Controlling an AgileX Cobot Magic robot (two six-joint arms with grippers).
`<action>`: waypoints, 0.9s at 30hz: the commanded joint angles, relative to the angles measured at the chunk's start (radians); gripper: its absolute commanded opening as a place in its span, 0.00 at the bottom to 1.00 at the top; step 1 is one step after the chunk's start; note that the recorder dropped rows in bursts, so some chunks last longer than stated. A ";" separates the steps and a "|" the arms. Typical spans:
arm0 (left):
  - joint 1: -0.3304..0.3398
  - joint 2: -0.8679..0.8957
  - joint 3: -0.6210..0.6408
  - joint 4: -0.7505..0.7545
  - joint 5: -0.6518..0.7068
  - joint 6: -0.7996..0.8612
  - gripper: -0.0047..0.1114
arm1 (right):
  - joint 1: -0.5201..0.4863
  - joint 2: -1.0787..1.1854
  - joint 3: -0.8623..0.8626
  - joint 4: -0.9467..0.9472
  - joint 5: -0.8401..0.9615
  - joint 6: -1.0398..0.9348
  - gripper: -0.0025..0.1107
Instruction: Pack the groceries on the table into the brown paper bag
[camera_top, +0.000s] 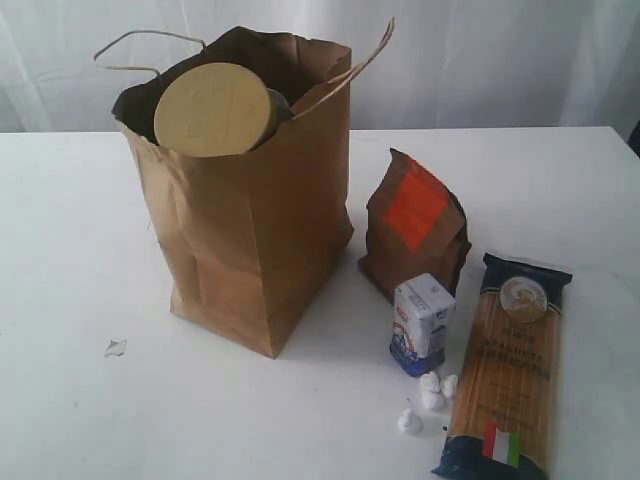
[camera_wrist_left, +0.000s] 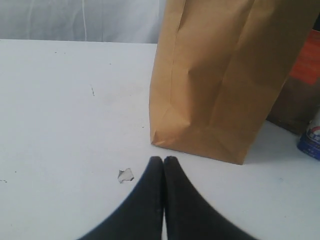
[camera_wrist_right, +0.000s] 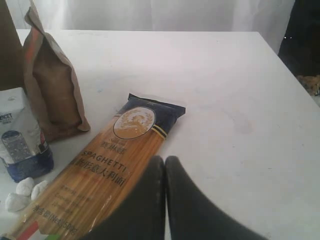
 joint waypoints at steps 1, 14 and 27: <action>0.001 -0.048 0.003 0.059 0.038 -0.006 0.04 | -0.005 -0.006 0.002 -0.006 -0.008 0.003 0.02; 0.002 -0.055 0.003 0.063 0.027 0.000 0.04 | -0.005 -0.006 0.002 -0.006 -0.008 0.003 0.02; 0.002 -0.055 0.003 0.063 0.027 0.000 0.04 | -0.005 -0.006 0.002 -0.006 -0.008 0.003 0.02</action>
